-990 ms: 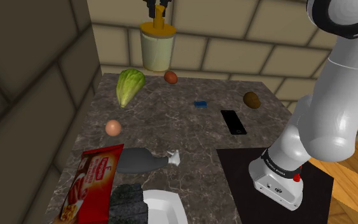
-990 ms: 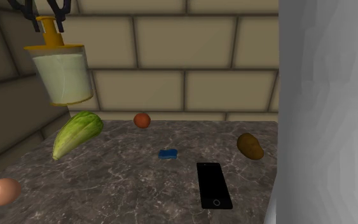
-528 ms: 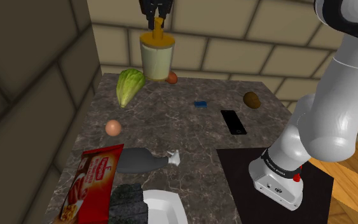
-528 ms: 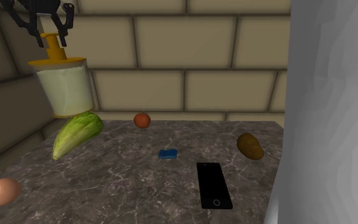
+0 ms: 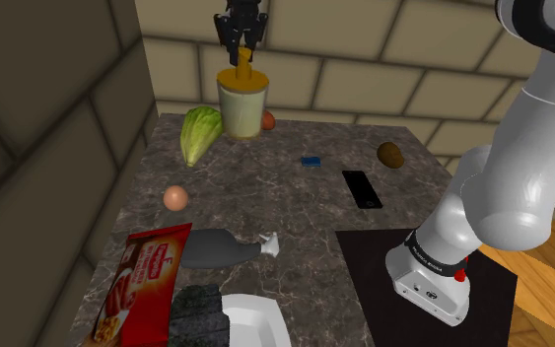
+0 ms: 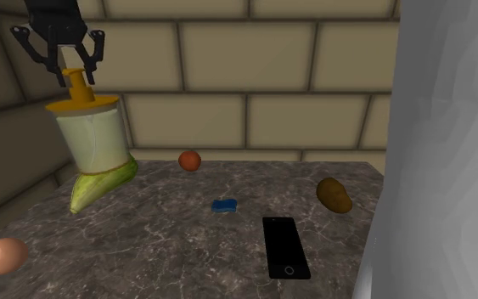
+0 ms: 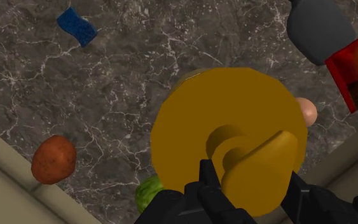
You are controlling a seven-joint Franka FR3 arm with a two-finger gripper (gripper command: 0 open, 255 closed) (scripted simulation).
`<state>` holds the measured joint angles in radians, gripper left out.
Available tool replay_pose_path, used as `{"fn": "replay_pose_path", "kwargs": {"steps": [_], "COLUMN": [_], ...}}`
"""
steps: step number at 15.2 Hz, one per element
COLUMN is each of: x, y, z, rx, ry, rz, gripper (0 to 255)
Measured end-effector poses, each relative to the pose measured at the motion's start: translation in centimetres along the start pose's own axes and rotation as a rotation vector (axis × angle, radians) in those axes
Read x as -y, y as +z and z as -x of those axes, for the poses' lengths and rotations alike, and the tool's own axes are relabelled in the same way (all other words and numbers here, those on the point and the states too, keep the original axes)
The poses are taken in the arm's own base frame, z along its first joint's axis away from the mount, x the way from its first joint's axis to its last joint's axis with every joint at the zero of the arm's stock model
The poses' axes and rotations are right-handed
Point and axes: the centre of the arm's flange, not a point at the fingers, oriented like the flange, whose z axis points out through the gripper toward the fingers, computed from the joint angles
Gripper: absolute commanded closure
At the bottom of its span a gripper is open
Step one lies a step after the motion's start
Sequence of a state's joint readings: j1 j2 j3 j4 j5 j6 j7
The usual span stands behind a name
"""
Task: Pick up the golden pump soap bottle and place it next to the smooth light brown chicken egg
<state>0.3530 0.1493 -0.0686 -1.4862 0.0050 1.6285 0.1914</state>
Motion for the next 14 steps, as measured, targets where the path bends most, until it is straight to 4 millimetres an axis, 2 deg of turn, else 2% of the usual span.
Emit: {"fn": "replay_pose_path", "kwargs": {"steps": [14], "x": [0.1], "y": [7.3], "z": [0.1], "rx": [0.000], "ry": [0.000], "rz": [0.000], "gripper": [255]}}
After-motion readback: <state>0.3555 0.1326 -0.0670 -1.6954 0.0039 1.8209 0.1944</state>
